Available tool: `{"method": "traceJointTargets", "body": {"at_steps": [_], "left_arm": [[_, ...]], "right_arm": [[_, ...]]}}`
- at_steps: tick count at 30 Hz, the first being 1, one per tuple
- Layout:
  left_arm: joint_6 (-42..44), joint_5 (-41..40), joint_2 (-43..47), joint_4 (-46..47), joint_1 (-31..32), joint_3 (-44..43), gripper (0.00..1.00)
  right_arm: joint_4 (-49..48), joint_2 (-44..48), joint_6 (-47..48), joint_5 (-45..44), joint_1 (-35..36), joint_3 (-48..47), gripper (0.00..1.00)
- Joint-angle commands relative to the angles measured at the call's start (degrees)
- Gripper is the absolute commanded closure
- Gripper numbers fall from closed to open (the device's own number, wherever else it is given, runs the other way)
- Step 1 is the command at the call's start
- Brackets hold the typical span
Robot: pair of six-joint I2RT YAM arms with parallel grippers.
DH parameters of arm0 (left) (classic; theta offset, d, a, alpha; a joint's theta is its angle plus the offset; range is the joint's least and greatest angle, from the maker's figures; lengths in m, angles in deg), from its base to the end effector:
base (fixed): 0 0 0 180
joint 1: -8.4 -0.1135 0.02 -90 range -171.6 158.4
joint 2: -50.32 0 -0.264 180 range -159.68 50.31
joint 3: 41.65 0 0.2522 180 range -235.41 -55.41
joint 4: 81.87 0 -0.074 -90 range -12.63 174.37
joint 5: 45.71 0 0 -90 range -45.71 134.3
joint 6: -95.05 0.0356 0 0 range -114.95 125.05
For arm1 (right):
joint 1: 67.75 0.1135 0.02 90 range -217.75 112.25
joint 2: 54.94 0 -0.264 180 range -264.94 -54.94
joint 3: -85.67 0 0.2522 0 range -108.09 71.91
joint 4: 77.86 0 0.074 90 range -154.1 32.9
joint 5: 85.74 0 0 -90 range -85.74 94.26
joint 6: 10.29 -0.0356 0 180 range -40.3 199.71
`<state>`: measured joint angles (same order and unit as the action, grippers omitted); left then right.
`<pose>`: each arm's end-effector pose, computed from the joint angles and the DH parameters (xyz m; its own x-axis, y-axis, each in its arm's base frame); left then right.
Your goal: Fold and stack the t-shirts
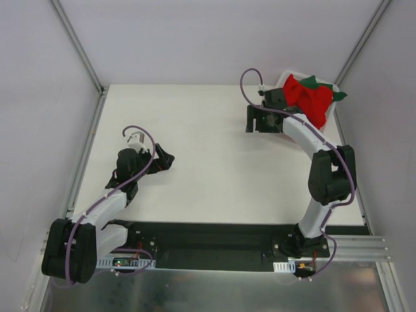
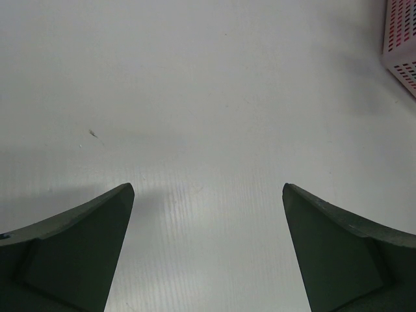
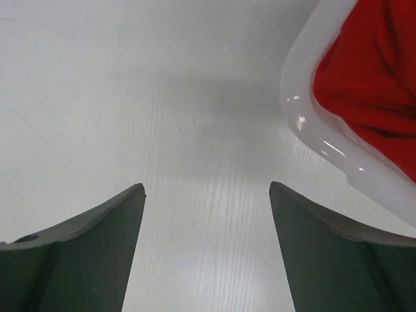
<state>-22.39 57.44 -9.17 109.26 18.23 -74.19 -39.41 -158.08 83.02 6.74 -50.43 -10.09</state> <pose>0.2108 -0.0447 0.1970 -0.4144 -0.3836 -0.8253 0.2152 0.8398 -0.4984 0.3876 0.1225 0.2596 -0.6648 -0.2677 -0.6974 -0.3652 0.9309 -0.0092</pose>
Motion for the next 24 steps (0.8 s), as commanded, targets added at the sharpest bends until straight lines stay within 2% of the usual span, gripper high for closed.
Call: {"method": "traceJointTargets", "body": {"at_steps": [1,8,19,22,23,24], "left_arm": [[0.9,0.47,0.07,0.87,0.55,-0.9,0.01],[0.99,0.3,-0.28,0.96,0.63,-0.99,0.01],[1.78,0.04,0.6,0.96,0.63,-0.46,0.01],[2.04,-0.31,0.86,0.96,0.63,-0.46,0.01],[2.04,-0.4,0.77,0.96,0.63,-0.46,0.01],[2.13,-0.49,0.69,0.96,0.63,-0.46,0.01]], "right_arm": [[-1.49,2.06,0.82,1.12,0.87,-5.63,0.18],[-2.79,0.13,3.71,0.33,0.87,-7.56,0.18],[-4.47,-9.98,6.88,1.91,0.87,-15.11,0.23],[-4.38,-12.7,7.06,2.0,0.87,-18.37,0.32],[-4.38,-13.4,7.06,2.0,0.87,-18.98,0.43],[-4.38,-14.46,7.15,1.91,0.87,-20.3,0.49]]}}
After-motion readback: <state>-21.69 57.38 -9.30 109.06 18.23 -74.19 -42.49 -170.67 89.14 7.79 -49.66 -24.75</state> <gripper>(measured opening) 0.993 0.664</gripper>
